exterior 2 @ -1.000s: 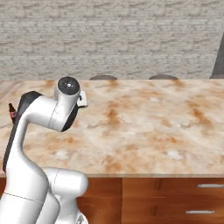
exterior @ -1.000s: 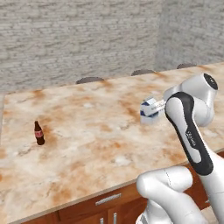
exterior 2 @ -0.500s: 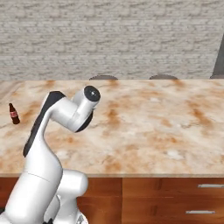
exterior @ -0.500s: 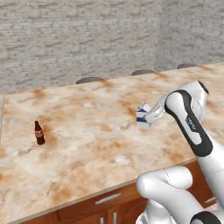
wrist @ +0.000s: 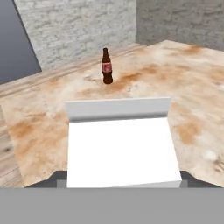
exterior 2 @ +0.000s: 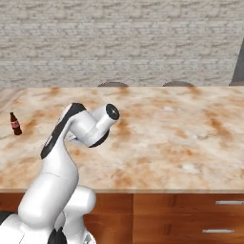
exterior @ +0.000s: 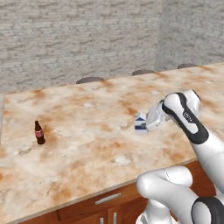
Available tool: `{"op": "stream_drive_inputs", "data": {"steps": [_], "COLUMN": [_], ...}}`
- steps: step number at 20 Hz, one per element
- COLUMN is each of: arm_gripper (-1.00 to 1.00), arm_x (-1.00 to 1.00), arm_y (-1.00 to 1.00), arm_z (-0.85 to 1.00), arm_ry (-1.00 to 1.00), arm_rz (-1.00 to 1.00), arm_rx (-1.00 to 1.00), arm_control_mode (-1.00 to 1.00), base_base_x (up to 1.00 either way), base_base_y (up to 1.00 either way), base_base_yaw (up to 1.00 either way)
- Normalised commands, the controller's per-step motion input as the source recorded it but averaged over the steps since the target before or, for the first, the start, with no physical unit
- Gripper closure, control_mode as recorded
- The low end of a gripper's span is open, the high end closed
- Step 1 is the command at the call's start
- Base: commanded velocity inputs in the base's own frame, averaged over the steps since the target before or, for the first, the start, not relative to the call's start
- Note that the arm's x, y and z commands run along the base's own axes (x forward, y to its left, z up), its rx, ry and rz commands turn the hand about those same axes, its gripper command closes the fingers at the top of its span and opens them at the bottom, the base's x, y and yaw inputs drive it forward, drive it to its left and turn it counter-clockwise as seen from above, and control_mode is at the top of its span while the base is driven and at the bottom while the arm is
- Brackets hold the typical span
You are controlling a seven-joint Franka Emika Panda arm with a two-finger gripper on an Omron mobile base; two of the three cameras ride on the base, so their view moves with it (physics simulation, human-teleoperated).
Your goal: Move the drinks to the dining counter.
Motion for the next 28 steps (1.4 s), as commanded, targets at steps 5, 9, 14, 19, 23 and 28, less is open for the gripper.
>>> {"op": "stream_drive_inputs", "data": {"steps": [5, 9, 14, 19, 23, 28], "arm_gripper": [1.0, 1.0, 1.0, 1.0, 1.0, 1.0], "arm_x": [0.24, 0.17, 0.16, 0.15, 0.19, 0.22], "arm_y": [0.0, 0.0, 0.0, 0.0, 0.0, 0.0], "arm_z": [-0.37, -0.38, -0.41, -0.33, -0.29, -0.34], "arm_ry": [0.0, 0.0, -0.01, -0.03, -0.07, -0.05], "arm_rz": [0.17, 0.16, 0.16, 0.15, 0.14, 0.13], "arm_rx": [0.11, 0.11, 0.08, 0.05, 0.03, 0.02], "arm_control_mode": [-1.0, -1.0, -1.0, -1.0, -1.0, -1.0], "base_base_x": [0.0, 0.0, 0.0, 0.0, 0.0, 0.0], "base_base_y": [0.0, 0.0, 0.0, 0.0, 0.0, 0.0], "base_base_yaw": [0.0, 0.0, 0.0, 0.0, 0.0, 0.0]}}
